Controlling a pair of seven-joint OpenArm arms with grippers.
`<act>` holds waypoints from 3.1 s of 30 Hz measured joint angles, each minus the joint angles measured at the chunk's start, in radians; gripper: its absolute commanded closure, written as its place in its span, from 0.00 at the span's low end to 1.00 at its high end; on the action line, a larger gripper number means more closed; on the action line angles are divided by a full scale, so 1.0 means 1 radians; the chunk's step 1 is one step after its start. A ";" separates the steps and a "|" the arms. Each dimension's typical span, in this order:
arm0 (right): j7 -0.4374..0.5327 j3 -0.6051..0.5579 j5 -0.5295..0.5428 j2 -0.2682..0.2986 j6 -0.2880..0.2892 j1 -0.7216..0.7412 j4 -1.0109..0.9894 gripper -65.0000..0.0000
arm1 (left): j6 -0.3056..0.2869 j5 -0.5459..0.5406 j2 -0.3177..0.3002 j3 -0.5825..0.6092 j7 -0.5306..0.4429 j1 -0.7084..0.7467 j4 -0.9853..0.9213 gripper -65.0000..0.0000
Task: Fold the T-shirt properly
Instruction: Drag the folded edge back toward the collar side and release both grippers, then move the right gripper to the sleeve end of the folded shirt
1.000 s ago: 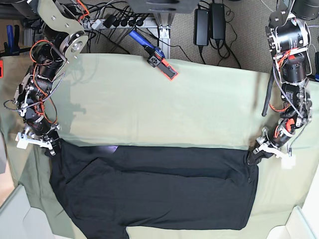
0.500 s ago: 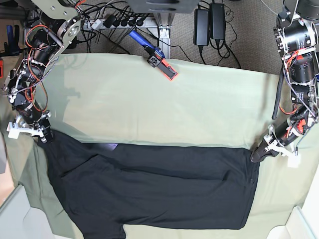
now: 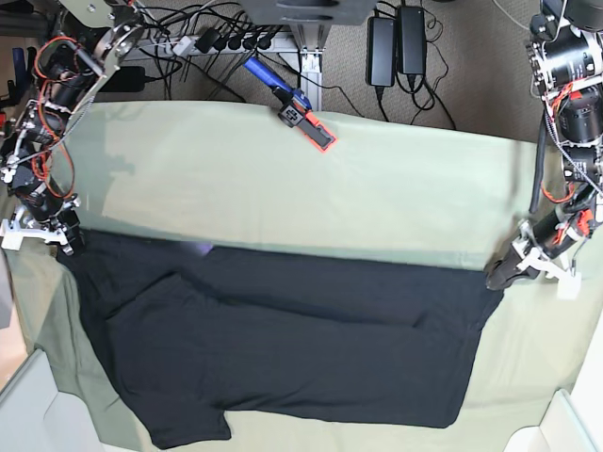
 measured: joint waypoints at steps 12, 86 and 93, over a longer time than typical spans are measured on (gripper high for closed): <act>-0.022 -0.025 0.028 0.054 0.000 -0.056 0.000 1.00 | -0.007 -0.095 -0.043 0.001 0.078 0.056 0.000 1.00; 0.012 0.034 0.030 0.060 0.021 -0.436 0.365 0.34 | -0.014 -0.083 -0.072 -0.234 0.062 0.502 0.429 0.63; 0.017 0.038 0.018 0.082 0.021 -0.306 0.393 0.34 | -0.014 0.004 -0.082 -0.234 0.016 0.425 0.489 0.63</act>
